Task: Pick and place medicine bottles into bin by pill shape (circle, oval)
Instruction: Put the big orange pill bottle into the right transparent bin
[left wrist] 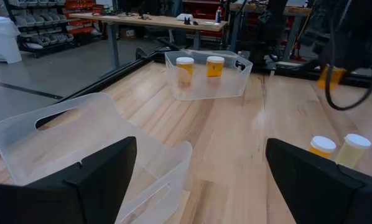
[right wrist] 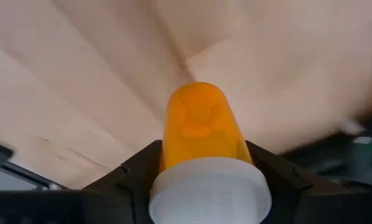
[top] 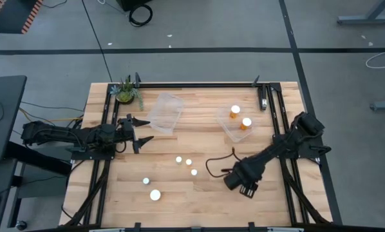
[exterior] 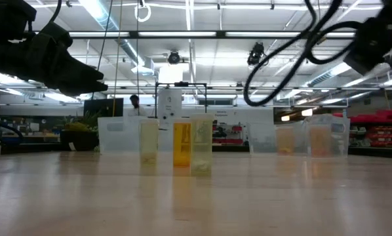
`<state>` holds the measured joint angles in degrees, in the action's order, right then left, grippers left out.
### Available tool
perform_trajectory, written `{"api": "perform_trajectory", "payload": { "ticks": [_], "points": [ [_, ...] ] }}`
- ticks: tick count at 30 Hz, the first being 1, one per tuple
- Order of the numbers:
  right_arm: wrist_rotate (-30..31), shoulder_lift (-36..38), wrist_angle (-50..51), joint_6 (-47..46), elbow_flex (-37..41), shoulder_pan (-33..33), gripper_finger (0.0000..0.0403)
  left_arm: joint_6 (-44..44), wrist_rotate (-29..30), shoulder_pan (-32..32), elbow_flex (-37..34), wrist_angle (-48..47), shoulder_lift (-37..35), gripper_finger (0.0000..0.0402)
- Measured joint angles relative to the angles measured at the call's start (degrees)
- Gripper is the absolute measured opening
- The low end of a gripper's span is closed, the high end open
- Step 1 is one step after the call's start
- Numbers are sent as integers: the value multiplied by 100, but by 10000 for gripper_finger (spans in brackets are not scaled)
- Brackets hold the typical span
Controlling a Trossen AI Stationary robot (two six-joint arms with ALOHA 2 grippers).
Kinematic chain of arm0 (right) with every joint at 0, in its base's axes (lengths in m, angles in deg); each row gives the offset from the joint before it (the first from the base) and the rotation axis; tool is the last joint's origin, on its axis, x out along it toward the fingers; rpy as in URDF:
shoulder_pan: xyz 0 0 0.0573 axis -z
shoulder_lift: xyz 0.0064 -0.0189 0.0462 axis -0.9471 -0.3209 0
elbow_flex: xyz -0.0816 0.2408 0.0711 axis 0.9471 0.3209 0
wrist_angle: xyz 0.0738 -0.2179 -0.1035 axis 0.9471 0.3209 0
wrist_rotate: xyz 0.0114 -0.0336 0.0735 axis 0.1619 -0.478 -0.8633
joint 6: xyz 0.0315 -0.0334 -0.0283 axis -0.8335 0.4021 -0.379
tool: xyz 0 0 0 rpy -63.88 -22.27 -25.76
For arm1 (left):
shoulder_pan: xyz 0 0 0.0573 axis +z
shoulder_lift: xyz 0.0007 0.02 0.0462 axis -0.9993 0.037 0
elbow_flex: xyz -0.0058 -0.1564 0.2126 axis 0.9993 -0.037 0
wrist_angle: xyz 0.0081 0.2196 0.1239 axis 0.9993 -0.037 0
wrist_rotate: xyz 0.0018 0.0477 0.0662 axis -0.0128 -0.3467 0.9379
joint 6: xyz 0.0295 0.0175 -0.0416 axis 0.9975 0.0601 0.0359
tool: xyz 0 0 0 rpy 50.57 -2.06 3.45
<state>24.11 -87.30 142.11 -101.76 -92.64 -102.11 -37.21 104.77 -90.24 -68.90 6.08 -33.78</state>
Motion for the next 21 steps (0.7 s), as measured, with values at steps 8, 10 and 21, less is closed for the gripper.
{"api": "perform_trajectory", "payload": {
  "ticks": [8, 10, 21],
  "points": [
    [782, 0, 1616, 1111, -856, 890, 212, -1, -2, 1, -1, 0, 0, 369],
    [945, 8, 1627, 1371, -986, 1126, 212, -1, 0, 1, -1, 0, 0, 369],
    [1623, 118, 1621, 2509, -1538, 2252, 212, 1, -2, -1, 1, 2, 0, 369]
  ]
}}
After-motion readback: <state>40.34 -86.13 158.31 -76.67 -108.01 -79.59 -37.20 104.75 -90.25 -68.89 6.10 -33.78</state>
